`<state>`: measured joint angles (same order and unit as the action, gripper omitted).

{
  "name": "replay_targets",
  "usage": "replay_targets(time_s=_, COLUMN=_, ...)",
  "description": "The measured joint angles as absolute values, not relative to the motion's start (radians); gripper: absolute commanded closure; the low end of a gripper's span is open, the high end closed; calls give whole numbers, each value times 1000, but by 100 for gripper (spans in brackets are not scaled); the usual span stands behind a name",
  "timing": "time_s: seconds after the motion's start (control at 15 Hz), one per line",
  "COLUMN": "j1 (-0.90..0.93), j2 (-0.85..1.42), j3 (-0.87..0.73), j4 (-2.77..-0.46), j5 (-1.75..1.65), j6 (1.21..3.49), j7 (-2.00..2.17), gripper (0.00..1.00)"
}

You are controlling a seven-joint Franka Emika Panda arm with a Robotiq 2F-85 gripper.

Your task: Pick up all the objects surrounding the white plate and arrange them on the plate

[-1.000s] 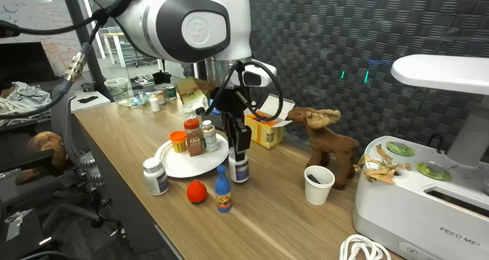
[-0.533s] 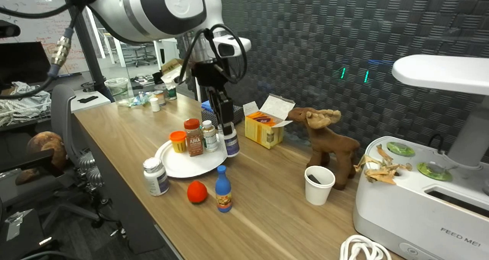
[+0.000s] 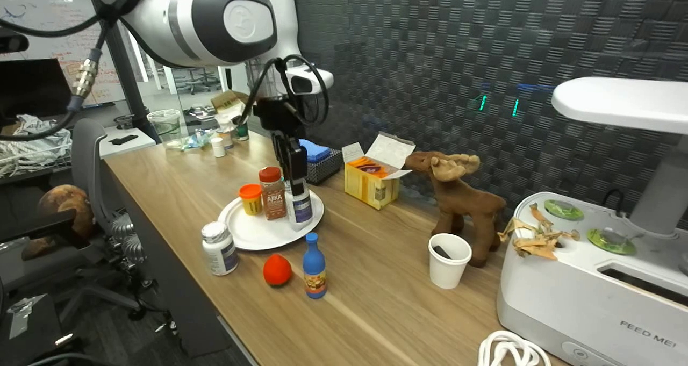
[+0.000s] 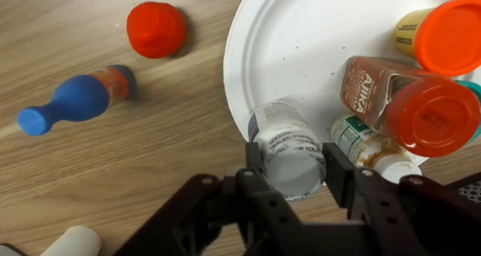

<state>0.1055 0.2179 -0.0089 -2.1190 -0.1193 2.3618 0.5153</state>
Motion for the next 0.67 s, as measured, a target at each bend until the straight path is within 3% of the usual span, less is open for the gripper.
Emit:
replay_targets(time_s=0.53, j1=105, j2=303, j3=12, j4=-2059, j5=-11, j6=2365, j7=379, gripper=81)
replay_targets(time_s=0.6, j1=105, j2=308, j3=12, j4=-2049, j5=-11, j6=2363, j7=370, gripper=31)
replay_targets(time_s=0.67, j1=105, j2=312, j3=12, j4=-2044, j5=-11, j6=2363, j7=365, gripper=30)
